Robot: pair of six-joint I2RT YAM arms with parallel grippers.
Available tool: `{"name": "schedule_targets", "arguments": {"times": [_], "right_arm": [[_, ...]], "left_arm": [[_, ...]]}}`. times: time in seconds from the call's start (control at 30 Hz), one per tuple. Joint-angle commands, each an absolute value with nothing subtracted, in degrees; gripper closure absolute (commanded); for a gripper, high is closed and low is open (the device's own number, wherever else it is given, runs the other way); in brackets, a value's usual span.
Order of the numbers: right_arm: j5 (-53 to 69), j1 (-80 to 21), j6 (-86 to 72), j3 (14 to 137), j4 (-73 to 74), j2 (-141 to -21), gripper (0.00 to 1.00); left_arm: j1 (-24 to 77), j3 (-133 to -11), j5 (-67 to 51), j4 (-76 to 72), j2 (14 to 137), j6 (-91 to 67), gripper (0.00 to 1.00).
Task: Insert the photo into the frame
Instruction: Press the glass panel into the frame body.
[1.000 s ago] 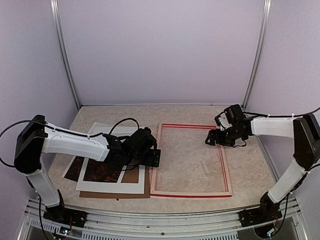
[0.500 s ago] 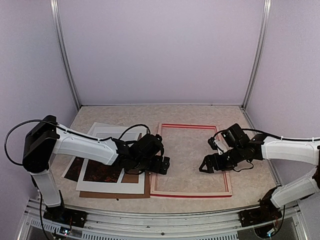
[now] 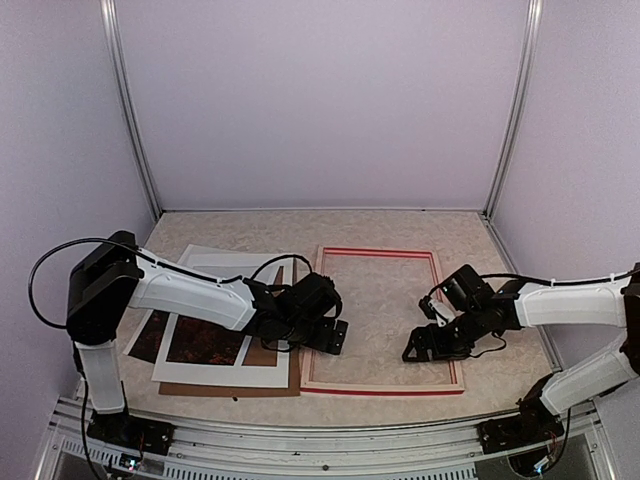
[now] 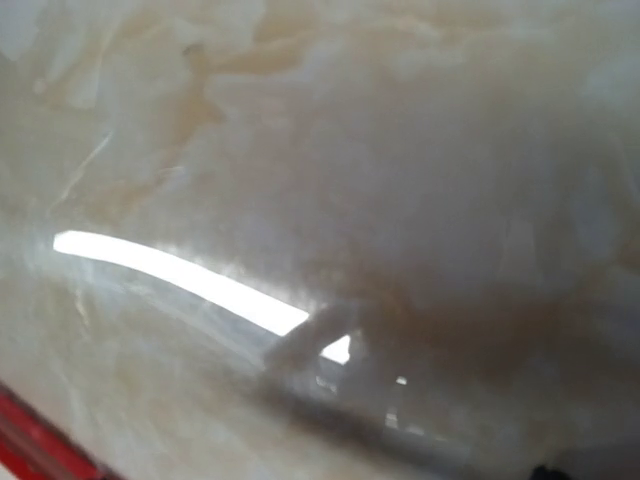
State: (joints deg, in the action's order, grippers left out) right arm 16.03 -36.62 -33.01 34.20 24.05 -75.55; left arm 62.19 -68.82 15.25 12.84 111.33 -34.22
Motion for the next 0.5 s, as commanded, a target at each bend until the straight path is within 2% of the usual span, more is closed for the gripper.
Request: {"name": "schedule_targets", "arguments": {"times": [0.0, 0.47], "right_arm": [[13.72, -37.00, -34.29, 34.23, 22.76, -76.76, 0.09], [7.26, -36.29, -34.72, 40.63, 26.96, -83.12, 0.09]], "left_arm": [[62.23, -69.73, 16.89, 16.50, 112.38, -34.71, 0.01], [60.56, -72.85, 22.47, 23.46, 114.87, -34.37, 0.01]]}}
